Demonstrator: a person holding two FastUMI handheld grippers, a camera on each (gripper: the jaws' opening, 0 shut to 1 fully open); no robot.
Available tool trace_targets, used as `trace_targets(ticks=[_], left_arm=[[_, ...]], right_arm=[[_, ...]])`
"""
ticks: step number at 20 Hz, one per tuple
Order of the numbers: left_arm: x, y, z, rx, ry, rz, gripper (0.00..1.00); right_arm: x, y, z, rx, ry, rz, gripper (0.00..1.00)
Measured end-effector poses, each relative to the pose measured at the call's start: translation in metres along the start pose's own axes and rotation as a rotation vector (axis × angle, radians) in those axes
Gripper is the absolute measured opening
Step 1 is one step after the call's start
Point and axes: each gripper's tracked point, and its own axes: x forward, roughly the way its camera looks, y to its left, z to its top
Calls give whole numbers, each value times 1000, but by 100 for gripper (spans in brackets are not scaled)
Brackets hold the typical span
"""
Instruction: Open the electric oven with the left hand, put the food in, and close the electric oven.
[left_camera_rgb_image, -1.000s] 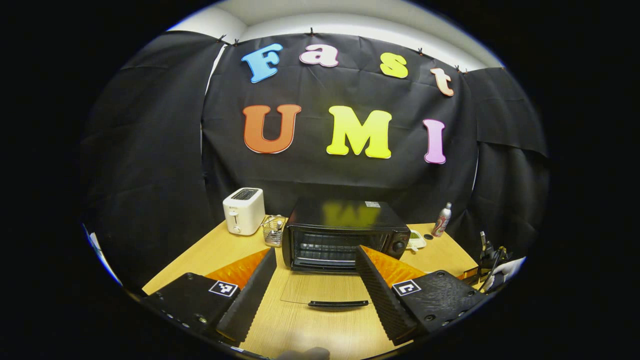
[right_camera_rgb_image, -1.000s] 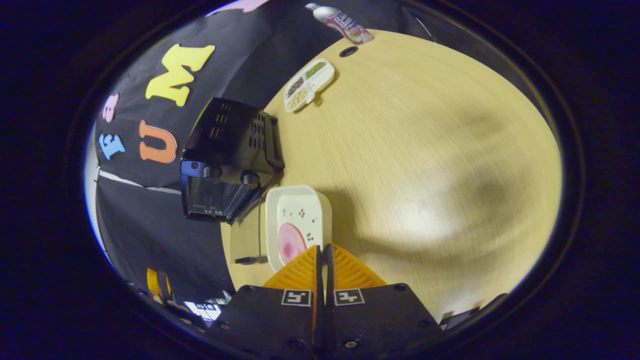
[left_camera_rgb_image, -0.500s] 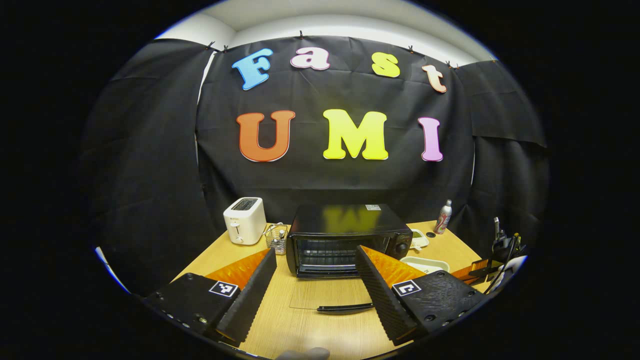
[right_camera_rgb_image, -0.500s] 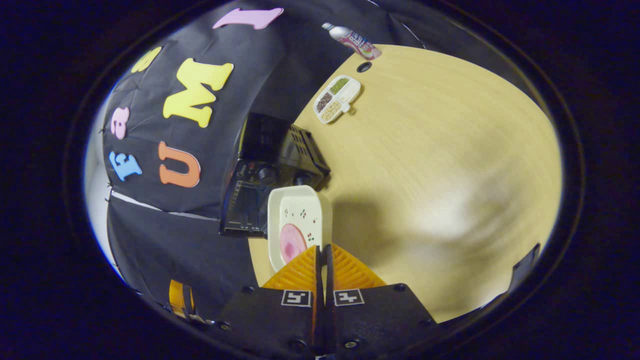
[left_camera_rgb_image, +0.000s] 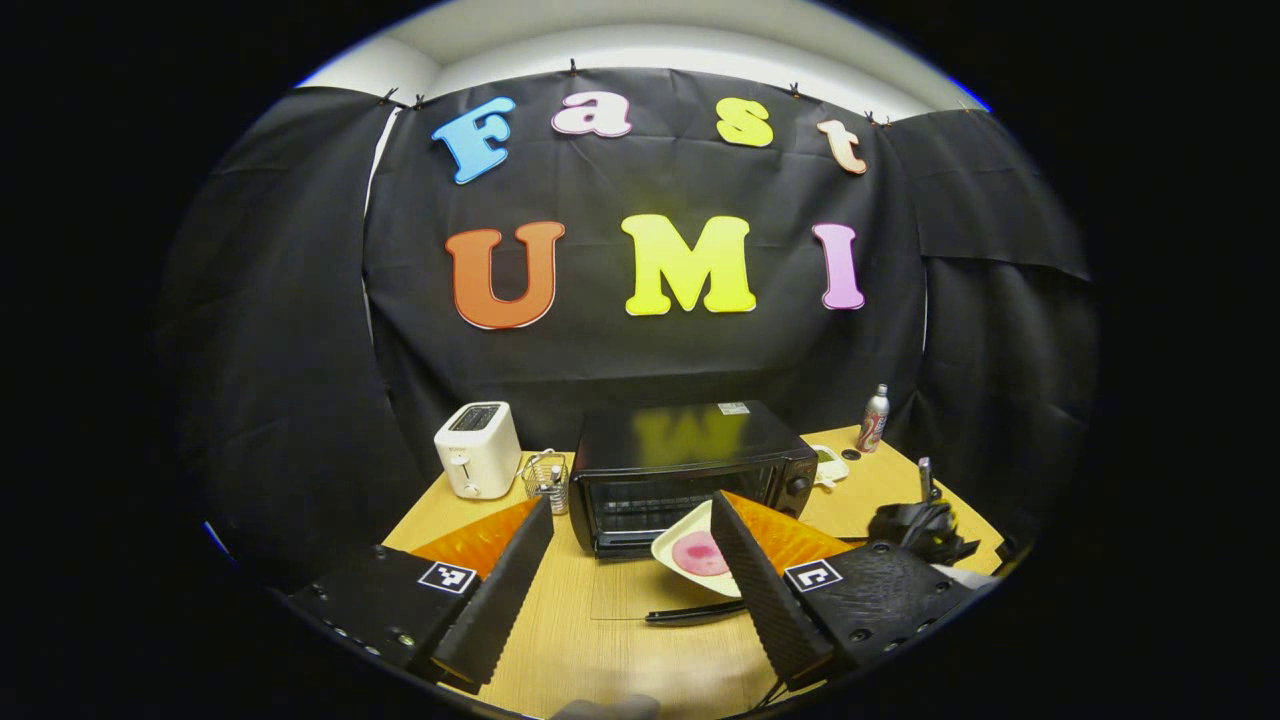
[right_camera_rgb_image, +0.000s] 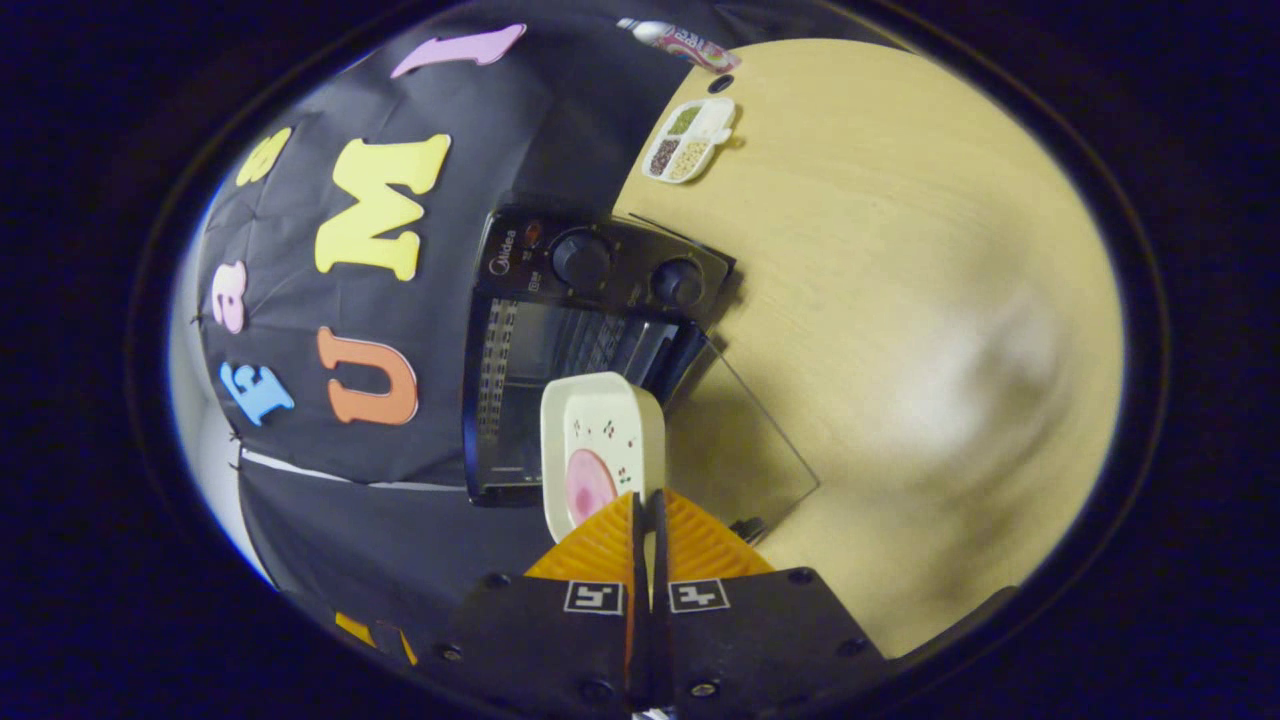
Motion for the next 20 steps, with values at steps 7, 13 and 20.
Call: trace_targets(ticks=[7,13,20], left_arm=[[1,12,-9,24,26,-5,97],[8,28,-21,32,60,15,97],[15,37,-26,27,73,37,97]], right_arm=[[64,21,8,116,-123,26,4],[111,43,18,170,-215,43,4],[136,53,37,143,-324,69,5]])
